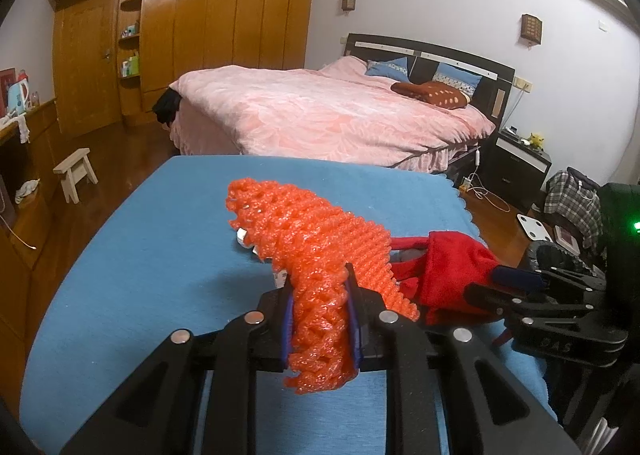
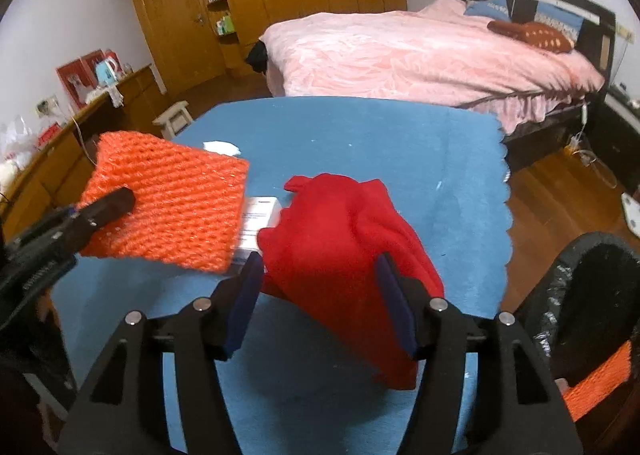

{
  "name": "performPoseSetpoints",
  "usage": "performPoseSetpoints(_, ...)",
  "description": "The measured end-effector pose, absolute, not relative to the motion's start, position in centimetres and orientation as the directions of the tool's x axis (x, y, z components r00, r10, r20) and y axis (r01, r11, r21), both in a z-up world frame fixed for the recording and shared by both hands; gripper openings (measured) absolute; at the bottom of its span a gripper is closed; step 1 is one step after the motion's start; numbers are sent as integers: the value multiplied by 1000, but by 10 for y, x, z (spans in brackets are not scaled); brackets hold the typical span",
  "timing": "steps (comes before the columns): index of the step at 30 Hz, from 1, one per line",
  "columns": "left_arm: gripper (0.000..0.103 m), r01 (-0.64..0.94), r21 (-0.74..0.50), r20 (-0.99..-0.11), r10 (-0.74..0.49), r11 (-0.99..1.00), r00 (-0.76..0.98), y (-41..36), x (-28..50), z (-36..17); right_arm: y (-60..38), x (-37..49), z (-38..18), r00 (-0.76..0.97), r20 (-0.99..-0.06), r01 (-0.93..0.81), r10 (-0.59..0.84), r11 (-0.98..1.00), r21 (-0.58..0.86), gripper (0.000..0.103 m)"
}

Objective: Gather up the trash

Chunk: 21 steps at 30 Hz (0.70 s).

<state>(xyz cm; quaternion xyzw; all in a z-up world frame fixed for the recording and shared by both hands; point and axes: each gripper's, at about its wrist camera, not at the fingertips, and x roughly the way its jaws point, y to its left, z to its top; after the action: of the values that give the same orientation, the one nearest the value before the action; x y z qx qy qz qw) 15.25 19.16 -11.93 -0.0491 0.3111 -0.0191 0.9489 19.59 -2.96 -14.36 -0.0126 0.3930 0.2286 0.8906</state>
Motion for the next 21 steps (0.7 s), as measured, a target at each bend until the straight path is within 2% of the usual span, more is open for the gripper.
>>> performPoseSetpoints(4, 21, 5, -106, -589, -67, 994, 805, 193, 152, -120, -30, 205, -149, 579, -721, -392, 379, 906, 161, 56)
performPoseSetpoints(6, 21, 3, -109, -591, -67, 994, 804, 193, 151, -121, -30, 209, -155, 569, -736, -384, 366, 910, 156, 45)
performPoseSetpoints(7, 21, 3, -110, -592, -68, 994, 803, 192, 151, -121, -30, 210, -157, 563, -740, -384, 369, 909, 162, 32)
performPoseSetpoints(8, 21, 3, -109, -592, -67, 994, 803, 192, 152, -121, -31, 210, -159, 553, -743, -385, 376, 907, 172, 15)
performPoseSetpoints(10, 21, 3, -109, -594, -68, 994, 802, 192, 152, -122, -32, 211, -162, 534, -750, -388, 390, 901, 193, 3)
performPoseSetpoints(13, 21, 1, -111, -592, -67, 994, 803, 192, 152, -121, -33, 205, -154, 533, -728, -419, 432, 882, 217, 0)
performPoseSetpoints(18, 21, 4, -115, -585, -71, 993, 808, 189, 150, -118, -36, 195, -126, 569, -675, -450, 470, 865, 223, 0)
performPoseSetpoints(21, 22, 8, -113, -579, -73, 994, 812, 186, 149, -116, -37, 196, -118, 584, -678, -448, 446, 874, 189, 3)
